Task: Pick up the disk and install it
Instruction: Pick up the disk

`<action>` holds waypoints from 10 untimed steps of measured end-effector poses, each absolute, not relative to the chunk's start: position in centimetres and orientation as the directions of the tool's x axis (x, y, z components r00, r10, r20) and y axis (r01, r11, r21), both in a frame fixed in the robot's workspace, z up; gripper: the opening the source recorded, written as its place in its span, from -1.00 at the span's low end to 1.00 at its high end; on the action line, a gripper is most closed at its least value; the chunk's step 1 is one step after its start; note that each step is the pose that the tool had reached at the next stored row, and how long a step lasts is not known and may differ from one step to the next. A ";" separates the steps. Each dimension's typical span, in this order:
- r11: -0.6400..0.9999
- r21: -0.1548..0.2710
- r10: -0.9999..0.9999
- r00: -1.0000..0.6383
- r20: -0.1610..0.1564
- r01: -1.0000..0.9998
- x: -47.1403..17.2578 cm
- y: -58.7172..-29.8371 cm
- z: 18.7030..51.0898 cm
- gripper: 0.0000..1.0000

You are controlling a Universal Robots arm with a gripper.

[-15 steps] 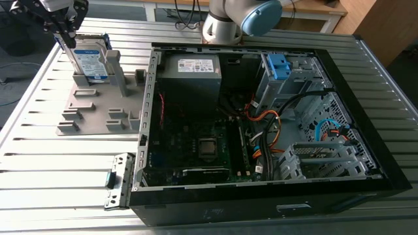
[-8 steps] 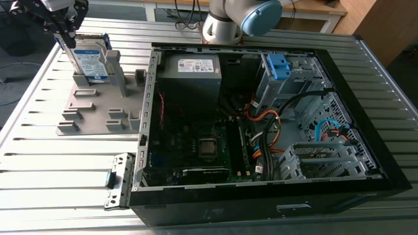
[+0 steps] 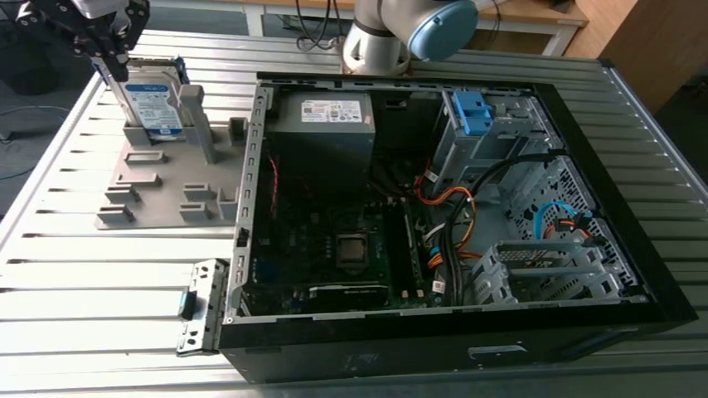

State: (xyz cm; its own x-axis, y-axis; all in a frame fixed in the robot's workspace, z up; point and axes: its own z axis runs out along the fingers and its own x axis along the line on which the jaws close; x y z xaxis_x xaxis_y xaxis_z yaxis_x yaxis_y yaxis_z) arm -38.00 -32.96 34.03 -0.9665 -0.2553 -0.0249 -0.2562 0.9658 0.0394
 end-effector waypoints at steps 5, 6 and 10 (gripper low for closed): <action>0.961 0.039 -0.271 -0.962 -0.025 -0.272 -38.0 -33.0 34.0 -0.79; 0.961 0.039 -0.275 -0.961 -0.025 -0.275 -38.0 -33.0 34.0 -0.79; 0.957 0.039 -0.287 -0.957 -0.025 -0.288 -38.0 -33.0 34.0 -0.79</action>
State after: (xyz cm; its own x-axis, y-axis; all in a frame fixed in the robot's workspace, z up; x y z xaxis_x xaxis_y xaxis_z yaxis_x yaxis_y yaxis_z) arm -38.00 -32.96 34.03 -0.9575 -0.2875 -0.0250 -0.2883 0.9567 0.0394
